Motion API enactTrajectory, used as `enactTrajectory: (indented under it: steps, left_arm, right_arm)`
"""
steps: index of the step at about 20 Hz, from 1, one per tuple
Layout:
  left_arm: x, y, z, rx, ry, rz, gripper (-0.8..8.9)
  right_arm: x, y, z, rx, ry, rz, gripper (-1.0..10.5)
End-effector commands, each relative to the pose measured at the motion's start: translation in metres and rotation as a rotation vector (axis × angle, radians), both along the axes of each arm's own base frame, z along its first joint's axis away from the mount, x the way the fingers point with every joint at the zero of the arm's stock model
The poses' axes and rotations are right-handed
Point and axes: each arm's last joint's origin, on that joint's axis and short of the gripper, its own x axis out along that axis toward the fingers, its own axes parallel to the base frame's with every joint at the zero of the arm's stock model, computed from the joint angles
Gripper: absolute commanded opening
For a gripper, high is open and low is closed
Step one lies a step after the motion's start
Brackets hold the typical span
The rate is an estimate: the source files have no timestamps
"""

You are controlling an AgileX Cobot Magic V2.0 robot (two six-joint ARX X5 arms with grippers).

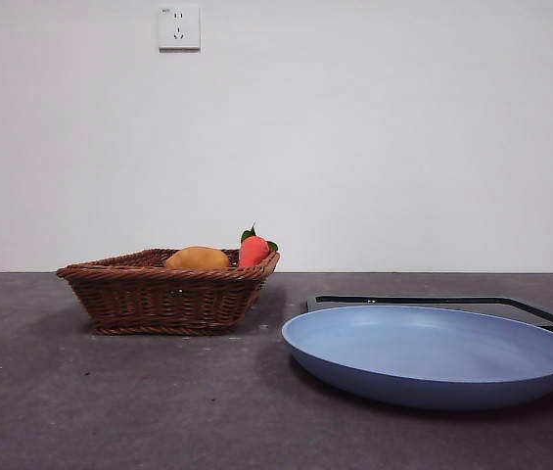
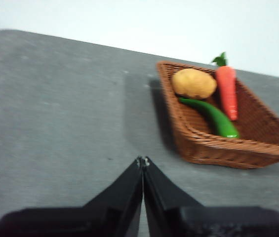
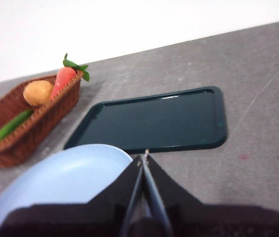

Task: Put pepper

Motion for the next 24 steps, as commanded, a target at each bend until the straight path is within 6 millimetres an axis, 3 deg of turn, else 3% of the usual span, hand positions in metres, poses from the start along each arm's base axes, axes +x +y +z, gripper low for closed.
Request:
enactTrajectory:
  steps: [1,6,14,24]
  left_arm:
    - [0.0,-0.001,0.001,-0.113,0.002,-0.028,0.06]
    - [-0.003,-0.003,0.019,-0.17,-0.014,-0.081,0.06]
    - [-0.003,-0.004,0.064,-0.158,0.026,-0.121,0.06]
    - [0.015,-0.009,0.114,-0.014,0.203,-0.362,0.06]
  right_arm:
    - [0.0,0.0,0.005,0.136,-0.017,-0.012,0.1]
    - [-0.002,0.0,0.026,0.184,-0.05,-0.013,0.1]
    - [0.001,0.0,0.08,0.168,-0.062,-0.009,0.1]
    - [0.017,0.007,0.141,-0.065,0.206,0.185,0.1]
